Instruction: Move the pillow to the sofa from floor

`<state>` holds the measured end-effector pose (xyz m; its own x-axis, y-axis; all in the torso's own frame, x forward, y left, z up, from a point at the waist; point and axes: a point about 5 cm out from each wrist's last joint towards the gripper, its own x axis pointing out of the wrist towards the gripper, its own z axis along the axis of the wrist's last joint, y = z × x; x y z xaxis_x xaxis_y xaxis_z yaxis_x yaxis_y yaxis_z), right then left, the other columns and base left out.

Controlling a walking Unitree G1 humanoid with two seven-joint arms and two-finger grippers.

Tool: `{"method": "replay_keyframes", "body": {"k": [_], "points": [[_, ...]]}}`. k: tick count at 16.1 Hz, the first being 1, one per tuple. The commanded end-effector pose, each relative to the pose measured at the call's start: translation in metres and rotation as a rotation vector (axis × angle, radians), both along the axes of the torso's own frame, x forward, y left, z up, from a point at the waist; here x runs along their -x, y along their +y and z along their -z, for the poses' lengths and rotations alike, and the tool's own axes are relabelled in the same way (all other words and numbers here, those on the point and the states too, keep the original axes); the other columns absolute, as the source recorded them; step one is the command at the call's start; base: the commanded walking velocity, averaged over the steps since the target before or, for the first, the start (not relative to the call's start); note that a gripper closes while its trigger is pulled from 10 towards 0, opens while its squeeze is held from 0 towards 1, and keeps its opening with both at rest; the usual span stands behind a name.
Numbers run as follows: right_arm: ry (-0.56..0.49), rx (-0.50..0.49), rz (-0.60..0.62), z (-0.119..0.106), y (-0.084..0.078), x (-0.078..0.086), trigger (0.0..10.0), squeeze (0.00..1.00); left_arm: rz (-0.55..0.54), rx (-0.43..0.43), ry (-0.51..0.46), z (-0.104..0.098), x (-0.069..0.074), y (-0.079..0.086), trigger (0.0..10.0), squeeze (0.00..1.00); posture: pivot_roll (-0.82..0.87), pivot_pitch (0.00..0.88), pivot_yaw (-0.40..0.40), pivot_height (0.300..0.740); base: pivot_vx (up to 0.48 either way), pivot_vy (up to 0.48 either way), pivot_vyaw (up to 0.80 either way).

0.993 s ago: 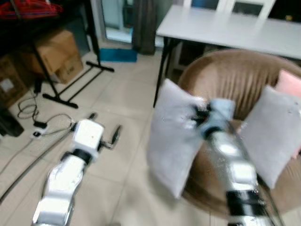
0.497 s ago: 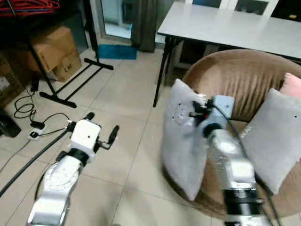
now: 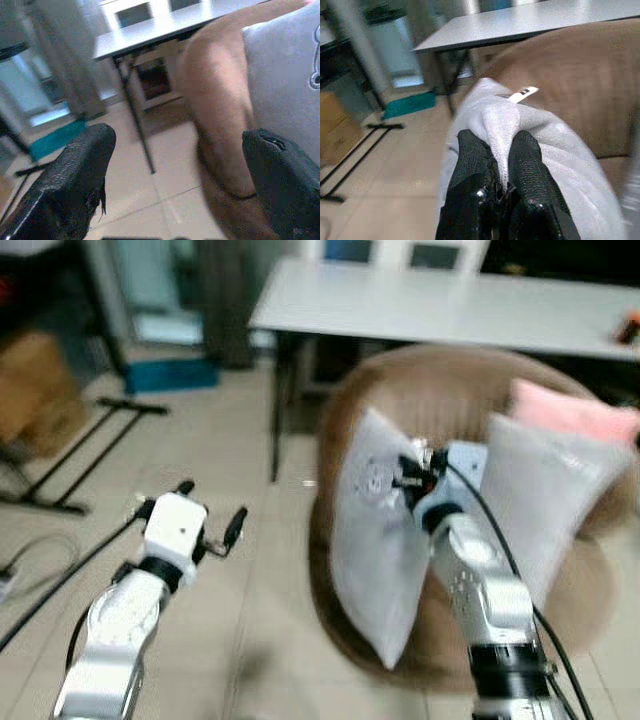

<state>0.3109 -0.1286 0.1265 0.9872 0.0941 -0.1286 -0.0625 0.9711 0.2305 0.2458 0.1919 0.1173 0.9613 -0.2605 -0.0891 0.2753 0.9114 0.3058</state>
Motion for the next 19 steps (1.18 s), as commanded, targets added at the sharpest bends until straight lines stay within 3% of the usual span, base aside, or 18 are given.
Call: {"method": "replay_keyframes", "body": {"k": [1,19], "points": [[-0.051,0.008,0.046,-0.01,-0.012,-0.001,10.0,0.0,0.031,0.007,-0.002,-0.001,-0.001,-0.007,10.0,0.27,0.11,0.0,-0.025,0.74,0.255,0.0,-0.58],[-0.061,-0.007,0.055,-0.013,0.0,-0.014,10.0,0.0,0.035,0.005,0.007,0.0,-0.002,-0.002,10.0,0.29,0.12,0.0,-0.026,0.74,0.267,0.0,-0.04]]}}
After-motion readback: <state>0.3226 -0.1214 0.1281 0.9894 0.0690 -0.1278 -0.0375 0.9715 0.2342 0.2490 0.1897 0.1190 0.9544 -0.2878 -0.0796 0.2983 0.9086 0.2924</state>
